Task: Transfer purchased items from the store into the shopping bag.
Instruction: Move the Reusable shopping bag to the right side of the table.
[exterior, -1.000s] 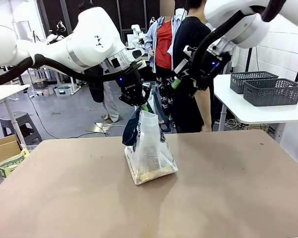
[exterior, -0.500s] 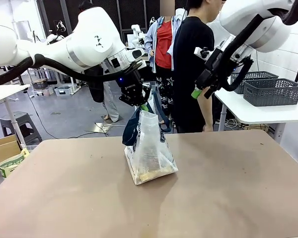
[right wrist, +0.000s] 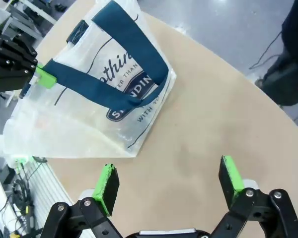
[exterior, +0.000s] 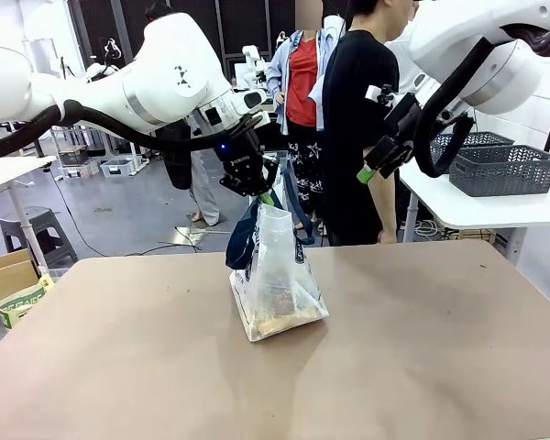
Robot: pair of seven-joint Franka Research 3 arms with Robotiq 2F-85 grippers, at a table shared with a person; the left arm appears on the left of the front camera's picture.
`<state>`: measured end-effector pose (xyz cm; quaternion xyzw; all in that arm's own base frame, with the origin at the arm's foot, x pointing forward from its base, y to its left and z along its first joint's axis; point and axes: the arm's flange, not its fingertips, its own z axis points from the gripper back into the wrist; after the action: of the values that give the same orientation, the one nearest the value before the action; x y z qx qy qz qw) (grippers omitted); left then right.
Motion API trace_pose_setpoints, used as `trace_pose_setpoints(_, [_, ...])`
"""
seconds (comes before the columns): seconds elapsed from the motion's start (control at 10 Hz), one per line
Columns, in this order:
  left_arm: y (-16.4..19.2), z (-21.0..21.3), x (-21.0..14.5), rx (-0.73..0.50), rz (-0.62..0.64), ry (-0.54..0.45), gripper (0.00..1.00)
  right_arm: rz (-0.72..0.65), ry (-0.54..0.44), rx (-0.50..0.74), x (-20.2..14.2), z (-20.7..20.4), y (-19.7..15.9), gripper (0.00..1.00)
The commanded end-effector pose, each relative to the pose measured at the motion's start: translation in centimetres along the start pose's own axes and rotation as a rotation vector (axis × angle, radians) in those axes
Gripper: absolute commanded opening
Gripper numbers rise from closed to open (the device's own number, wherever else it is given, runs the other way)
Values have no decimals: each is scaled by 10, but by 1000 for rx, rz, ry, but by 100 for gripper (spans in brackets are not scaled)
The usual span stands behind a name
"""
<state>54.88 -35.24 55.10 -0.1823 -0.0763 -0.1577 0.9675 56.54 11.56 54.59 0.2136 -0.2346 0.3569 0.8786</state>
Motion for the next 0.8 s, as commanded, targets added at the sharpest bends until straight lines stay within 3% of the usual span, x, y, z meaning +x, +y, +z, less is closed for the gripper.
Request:
trace_pose_setpoints(0.0, [1,3,-1,1,3,-3,0,-11,21,12,5,2,-2,100])
trace_pose_setpoints(0.3, [0,0,0,0,0,0,0,-11,21,12,5,2,-2,100])
trace_pose_setpoints(0.4, [3,9,10,34,-22,23,0,-11,21,12,5,2,-2,100])
trace_pose_setpoints(0.7, [28,50,10,132,-119,-35,0,-11,21,12,5,2,-2,100])
